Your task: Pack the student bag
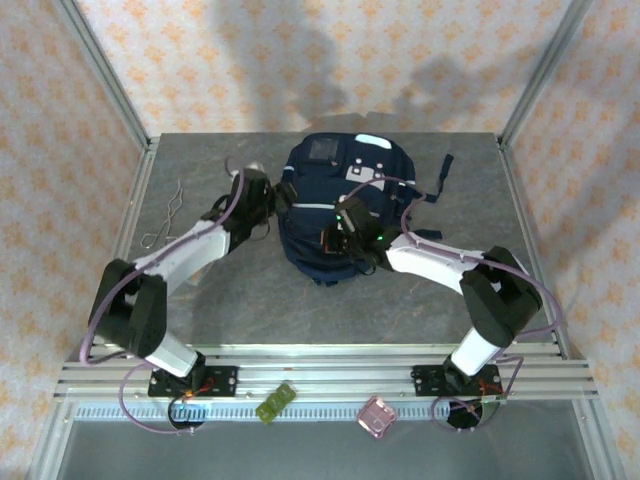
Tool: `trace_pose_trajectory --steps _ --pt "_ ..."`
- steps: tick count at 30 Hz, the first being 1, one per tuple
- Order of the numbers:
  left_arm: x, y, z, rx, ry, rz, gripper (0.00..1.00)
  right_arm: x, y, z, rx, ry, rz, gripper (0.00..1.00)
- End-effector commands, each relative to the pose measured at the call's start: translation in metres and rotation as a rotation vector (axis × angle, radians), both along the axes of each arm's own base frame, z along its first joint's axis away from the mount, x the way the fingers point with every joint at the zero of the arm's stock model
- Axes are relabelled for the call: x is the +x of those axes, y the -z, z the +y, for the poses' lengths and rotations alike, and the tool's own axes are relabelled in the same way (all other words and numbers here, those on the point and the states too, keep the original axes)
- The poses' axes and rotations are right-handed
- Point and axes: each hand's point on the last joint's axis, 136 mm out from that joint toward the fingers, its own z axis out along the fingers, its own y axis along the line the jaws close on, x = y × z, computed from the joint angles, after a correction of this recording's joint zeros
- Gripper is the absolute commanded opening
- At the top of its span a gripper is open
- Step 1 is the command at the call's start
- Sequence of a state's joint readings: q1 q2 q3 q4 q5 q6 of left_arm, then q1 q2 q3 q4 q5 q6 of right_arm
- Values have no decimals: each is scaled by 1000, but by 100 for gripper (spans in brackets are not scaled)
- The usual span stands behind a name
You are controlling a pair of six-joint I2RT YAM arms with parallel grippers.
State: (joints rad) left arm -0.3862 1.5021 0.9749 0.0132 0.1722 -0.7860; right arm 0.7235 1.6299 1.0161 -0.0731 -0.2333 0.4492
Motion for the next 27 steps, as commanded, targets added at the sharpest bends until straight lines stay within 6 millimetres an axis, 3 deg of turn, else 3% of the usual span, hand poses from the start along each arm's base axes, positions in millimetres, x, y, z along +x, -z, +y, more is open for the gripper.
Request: trace_pose_trajectory --steps 1,5,15,17,22,27 --pt "-24 8 -16 -110 -33 5 59 3 -21 20 73 -42 -31 0" --pt "-36 11 -34 -170 -28 -9 62 3 -22 22 81 -53 -31 0" --pt "-11 24 -51 -168 -31 0 59 -4 -20 25 94 -72 -19 0" --pt "-5 26 -52 -146 -30 2 52 -6 -18 26 90 -81 -17 0" --pt "9 32 -42 -103 -59 7 3 -5 -12 18 22 -72 -22 0" --pt "15 33 -24 -113 -79 8 0 -1 4 -15 -102 -10 -6 0"
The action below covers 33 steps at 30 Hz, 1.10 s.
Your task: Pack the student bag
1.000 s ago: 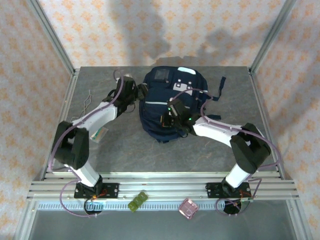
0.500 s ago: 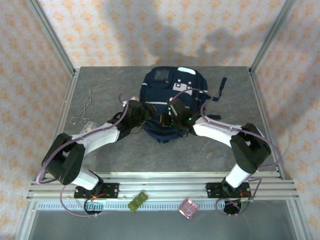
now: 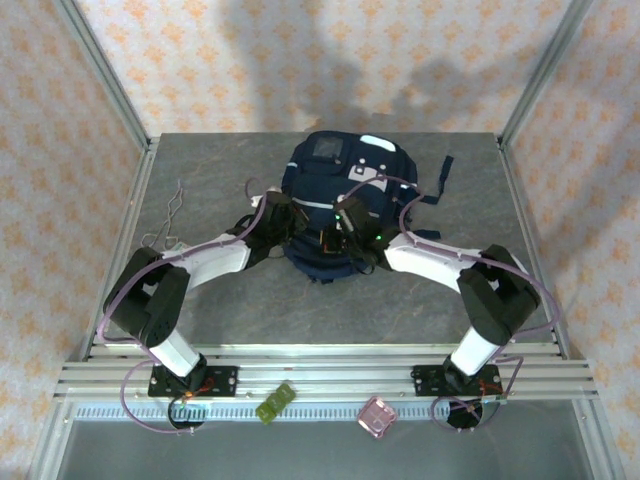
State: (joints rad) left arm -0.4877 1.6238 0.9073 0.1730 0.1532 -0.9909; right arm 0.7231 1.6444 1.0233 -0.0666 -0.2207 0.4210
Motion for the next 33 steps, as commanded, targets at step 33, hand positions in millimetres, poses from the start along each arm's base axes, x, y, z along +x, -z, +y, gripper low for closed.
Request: trace_pose_trajectory --steps 33 --pt "39 -27 86 213 -93 -75 0 86 -39 -164 -167 494 -143 0"
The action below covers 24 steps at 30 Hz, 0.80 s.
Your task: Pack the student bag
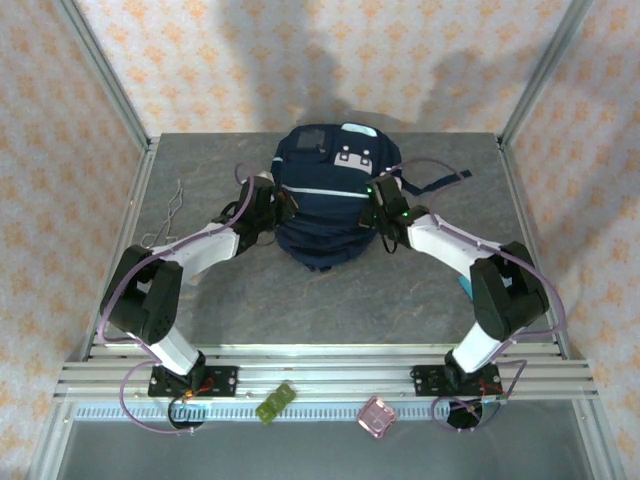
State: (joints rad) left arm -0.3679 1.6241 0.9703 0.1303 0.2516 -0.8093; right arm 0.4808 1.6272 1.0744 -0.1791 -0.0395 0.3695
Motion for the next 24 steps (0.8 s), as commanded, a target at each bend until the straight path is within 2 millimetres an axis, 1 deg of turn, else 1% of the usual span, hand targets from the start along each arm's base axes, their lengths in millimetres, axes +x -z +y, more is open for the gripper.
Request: trace_pose_trajectory --steps 1,4,6,8,9,10,11,12,13,15,16,18,20,22,24 --pt "15 -11 59 148 -173 -30 0 12 -28 -36 3 117 -84 0" --pt "22 -22 72 204 -221 -53 0 -9 -20 -6 43 5 -44 0" --pt "30 -31 81 217 -249 -66 0 -25 -18 19 73 -72 -30 0" --pt "37 -39 86 215 -260 -75 0 -39 -20 41 90 -140 -31 0" --pt "39 -43 84 212 -255 -79 1 -45 -22 51 103 -166 -33 0" --pt "40 -48 82 202 -245 -84 11 -49 -23 60 117 -188 -31 0" --pt "39 -51 76 175 -228 -86 25 -54 -24 70 136 -215 -32 0" --pt "36 -53 70 148 -213 -87 34 -56 -26 78 149 -231 -35 0" --pt "32 -53 63 129 -194 -84 39 -57 -26 84 157 -244 -37 0" --pt "16 -51 47 99 -161 -68 48 -58 -26 93 166 -259 -38 0" --pt "7 -48 39 91 -148 -59 50 -58 -25 96 172 -264 -35 0" --pt "-12 -48 25 67 -134 -57 56 -57 -24 99 181 -268 -35 0" --pt "-31 -39 9 22 -116 -46 59 -56 -24 103 188 -278 -36 0" --pt "-41 -32 -3 -23 -97 -33 62 -55 -24 105 190 -287 -35 0" --pt "-44 -26 -13 -63 -85 -15 63 -55 -23 107 189 -293 -34 0"
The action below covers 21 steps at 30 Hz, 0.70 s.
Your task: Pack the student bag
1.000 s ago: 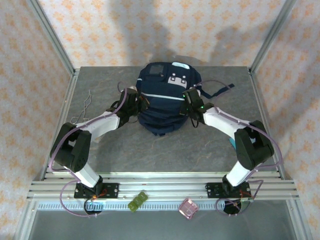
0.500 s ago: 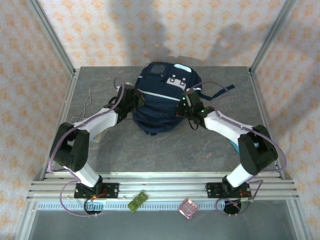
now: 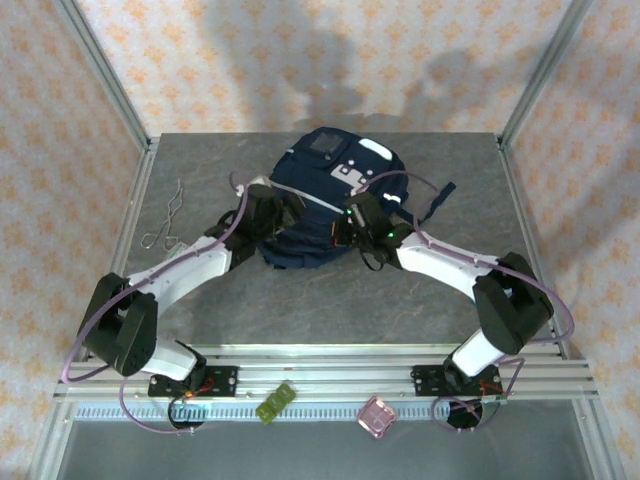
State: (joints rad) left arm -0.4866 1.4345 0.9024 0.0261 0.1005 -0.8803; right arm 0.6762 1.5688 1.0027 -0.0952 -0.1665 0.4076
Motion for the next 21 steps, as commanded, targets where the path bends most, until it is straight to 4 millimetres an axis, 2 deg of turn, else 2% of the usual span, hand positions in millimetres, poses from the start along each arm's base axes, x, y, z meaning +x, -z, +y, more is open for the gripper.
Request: trace_pose_trajectory --steps 1,10,11,12,13,14,17,21 --pt "1 6 -10 -88 -31 11 63 4 -14 17 52 -36 -28 0" --pt "21 23 -49 -83 -1 40 64 2 -11 19 57 -41 -26 0" --pt "24 27 -50 -77 -9 46 61 1 -10 19 54 -42 -23 0" --pt "26 29 -50 -72 -15 44 53 1 -9 19 49 -43 -21 0" --pt "29 31 -49 -63 -25 40 35 1 -8 19 42 -43 -22 0" --pt "31 33 -47 -58 -31 42 22 1 -7 17 30 -43 -22 0" --pt "32 37 -44 -56 -28 49 0 6 -2 5 -49 -15 -30 0" --pt "30 35 -37 -47 -27 47 0 15 10 -20 -166 49 -20 0"
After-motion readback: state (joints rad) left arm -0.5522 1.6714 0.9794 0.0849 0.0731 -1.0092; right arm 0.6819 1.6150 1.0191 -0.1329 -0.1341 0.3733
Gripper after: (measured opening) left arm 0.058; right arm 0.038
